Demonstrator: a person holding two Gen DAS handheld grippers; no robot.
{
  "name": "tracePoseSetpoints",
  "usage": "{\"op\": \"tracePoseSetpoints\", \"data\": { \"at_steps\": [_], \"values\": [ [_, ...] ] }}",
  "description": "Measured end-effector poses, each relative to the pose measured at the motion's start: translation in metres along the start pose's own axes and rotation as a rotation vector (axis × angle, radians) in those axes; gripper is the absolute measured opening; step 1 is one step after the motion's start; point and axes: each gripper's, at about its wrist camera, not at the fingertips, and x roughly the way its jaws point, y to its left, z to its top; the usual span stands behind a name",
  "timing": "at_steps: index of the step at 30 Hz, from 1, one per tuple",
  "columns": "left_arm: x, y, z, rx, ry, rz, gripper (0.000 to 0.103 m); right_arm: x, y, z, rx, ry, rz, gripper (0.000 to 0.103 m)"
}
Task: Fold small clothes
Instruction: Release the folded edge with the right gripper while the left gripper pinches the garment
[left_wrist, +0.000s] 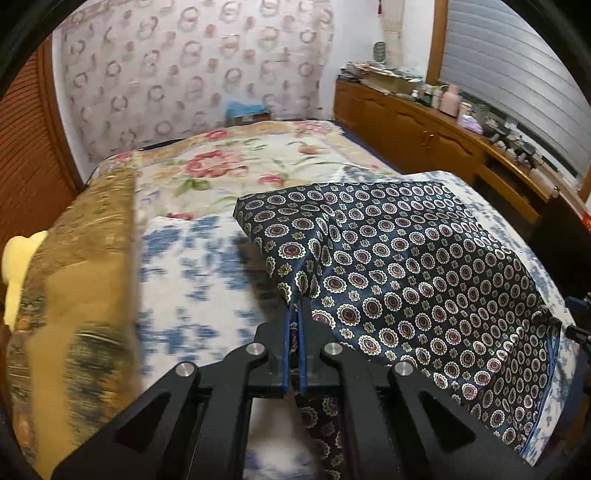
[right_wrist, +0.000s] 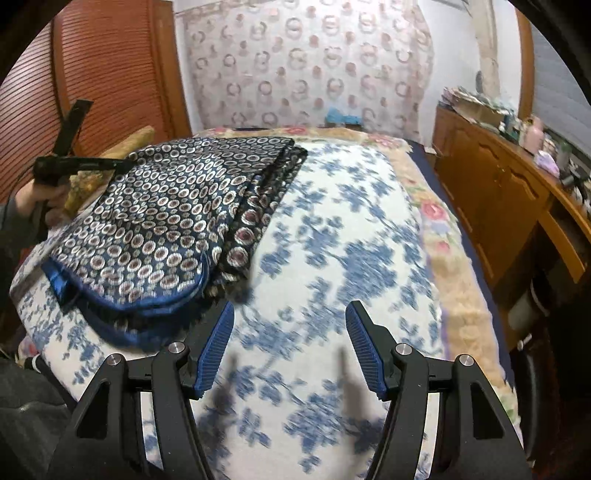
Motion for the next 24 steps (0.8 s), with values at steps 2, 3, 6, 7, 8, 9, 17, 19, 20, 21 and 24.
{"op": "tracePoseSetpoints", "data": {
  "at_steps": [2,3,6,7,8,9,17,19,20,21,24],
  "values": [
    [-0.003,0.004,-0.003,0.002,0.001,0.002,0.006,0.004,0.007,0.005,-0.013,-0.004,0.006,0.064],
    [-0.005,0.004,-0.005,0.002,0.002,-0.006,0.006,0.006,0.01,0.007,-0.019,-0.006,0.013,0.064],
    [-0.016,0.0,-0.013,0.013,-0.003,0.011,0.007,0.012,0.022,0.014,-0.041,-0.011,0.024,0.064],
    [-0.022,-0.001,-0.018,0.023,-0.011,0.018,0.007,0.015,0.022,0.017,-0.045,-0.011,0.028,0.064],
    [-0.026,-0.003,-0.02,0.03,-0.015,0.016,0.009,0.017,0.026,0.02,-0.051,-0.012,0.035,0.064],
    [-0.031,-0.006,-0.025,0.035,-0.016,0.01,0.013,0.019,0.03,0.022,-0.055,-0.011,0.039,0.064],
    [-0.061,-0.018,-0.067,0.041,-0.013,-0.035,0.047,0.029,0.058,0.027,-0.081,-0.011,0.081,0.064],
    [-0.064,-0.019,-0.079,0.025,-0.008,-0.052,0.054,0.031,0.063,0.029,-0.087,-0.013,0.089,0.064],
    [-0.065,-0.02,-0.085,0.016,-0.006,-0.058,0.057,0.031,0.067,0.03,-0.092,-0.014,0.095,0.064],
    [-0.065,-0.02,-0.091,0.007,0.001,-0.06,0.057,0.031,0.071,0.03,-0.096,-0.014,0.1,0.064],
    [-0.066,-0.022,-0.109,-0.012,0.016,-0.061,0.057,0.034,0.08,0.032,-0.111,-0.01,0.115,0.064]
  ]
}}
